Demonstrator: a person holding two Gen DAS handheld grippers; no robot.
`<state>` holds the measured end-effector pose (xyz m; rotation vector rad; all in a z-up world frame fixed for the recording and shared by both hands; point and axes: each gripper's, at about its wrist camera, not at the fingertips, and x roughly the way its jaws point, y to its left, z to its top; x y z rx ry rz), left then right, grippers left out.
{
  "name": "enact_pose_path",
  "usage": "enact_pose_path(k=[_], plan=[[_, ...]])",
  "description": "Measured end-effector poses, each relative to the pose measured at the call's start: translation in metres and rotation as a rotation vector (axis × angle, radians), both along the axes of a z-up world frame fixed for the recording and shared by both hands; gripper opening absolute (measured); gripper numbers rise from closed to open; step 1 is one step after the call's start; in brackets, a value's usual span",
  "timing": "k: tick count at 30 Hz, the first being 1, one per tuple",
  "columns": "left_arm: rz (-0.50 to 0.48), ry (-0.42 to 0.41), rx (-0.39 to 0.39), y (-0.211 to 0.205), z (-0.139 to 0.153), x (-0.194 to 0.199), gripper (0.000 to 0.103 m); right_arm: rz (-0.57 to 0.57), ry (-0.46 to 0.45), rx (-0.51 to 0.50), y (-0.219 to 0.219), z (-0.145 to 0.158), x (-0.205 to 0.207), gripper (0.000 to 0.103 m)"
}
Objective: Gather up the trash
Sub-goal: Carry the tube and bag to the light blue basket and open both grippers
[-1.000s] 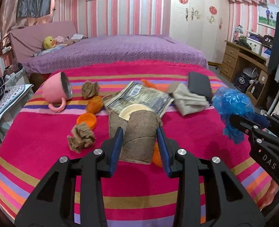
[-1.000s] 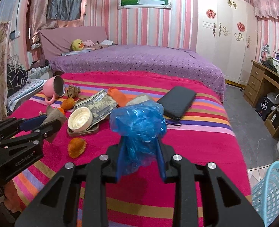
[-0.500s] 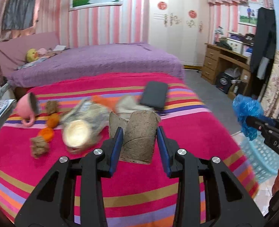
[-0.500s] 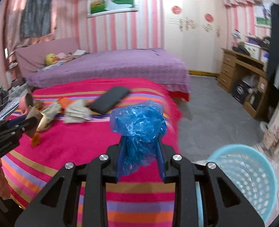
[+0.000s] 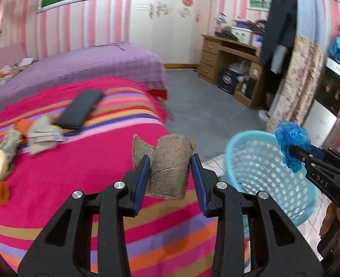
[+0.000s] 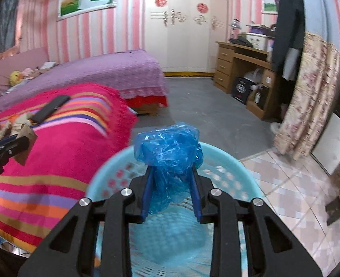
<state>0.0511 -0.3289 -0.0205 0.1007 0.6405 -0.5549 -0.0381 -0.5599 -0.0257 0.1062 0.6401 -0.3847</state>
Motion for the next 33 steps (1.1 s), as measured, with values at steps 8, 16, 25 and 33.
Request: enact_pose_path(k=[8,16,25,33], plan=[[-0.135,0.037,0.028,-0.084,-0.021,-0.016,0.036,-0.103,-0.01,0.01,-0.044,-0.012,-0.031,0.029],[-0.197,0.083,0.074,-0.134,-0.042,-0.015,0.053,-0.15,-0.039,0.043,-0.062,-0.021,-0.05,0.029],[-0.133,0.017,0.083,-0.113,-0.031,0.002,0.096,-0.142,-0.051,0.061,-0.063,-0.024,-0.049,0.03],[-0.069,-0.006,0.084,-0.074,-0.025,0.013,0.097,-0.149,-0.045,0.044,-0.054,-0.027,-0.035,0.069]])
